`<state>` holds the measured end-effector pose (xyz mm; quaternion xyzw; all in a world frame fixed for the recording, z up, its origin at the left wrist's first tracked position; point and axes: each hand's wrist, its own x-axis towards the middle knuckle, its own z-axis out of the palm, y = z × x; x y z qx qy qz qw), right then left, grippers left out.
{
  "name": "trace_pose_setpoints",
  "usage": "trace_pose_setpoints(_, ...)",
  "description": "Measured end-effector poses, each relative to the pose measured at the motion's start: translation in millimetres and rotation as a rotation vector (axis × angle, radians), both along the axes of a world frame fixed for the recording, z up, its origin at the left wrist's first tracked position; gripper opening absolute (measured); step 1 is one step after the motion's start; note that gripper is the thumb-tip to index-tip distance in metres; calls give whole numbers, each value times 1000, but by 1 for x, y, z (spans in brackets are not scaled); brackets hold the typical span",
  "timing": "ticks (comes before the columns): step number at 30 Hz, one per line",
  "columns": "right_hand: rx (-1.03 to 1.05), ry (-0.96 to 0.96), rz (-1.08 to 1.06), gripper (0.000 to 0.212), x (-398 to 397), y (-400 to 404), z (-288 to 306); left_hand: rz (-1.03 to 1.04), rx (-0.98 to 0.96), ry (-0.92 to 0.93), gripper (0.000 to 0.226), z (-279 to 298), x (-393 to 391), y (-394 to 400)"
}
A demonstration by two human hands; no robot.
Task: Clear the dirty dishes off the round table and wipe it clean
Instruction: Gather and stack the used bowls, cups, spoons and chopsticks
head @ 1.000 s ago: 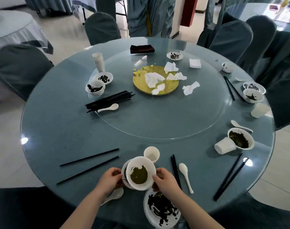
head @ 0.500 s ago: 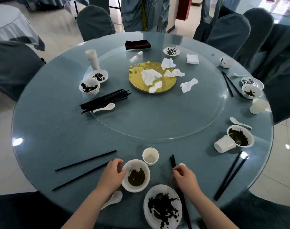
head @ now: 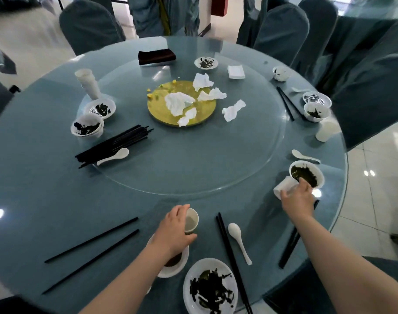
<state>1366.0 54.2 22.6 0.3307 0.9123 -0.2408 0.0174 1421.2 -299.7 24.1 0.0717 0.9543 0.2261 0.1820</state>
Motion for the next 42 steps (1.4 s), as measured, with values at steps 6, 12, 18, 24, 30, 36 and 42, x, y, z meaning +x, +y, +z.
trace_pose_setpoints(6, 89, -14, 70, 68, -7, -2, 5, 70, 128, 50, 66, 0, -3, 4)
trace_pose_setpoints(12, -11, 124, 112, 24, 10, -14, 6, 307, 400, -23, 67, 25, -7, 3)
trace_pose_setpoints(18, -265, 244, 313, 6, 49, -43, 33, 376, 618, -71, 60, 49, 0, 1)
trace_pose_setpoints(24, -330, 205, 522, 49, 93, -90, 57, 360, 849, -49, 53, 89, 4, 17)
trace_pose_setpoints(30, -448, 85, 718, 78, 113, -115, 62, 128, 844, -125, 61, 103, 18, 27)
trace_pose_setpoints(36, -501, 111, 785, 95, 122, -133, 79, -80, 575, -132, 66, 87, 40, 28)
trace_pose_setpoints(42, -484, 111, 823, 93, 131, -153, 81, -49, 601, -241, 66, 87, 41, 15)
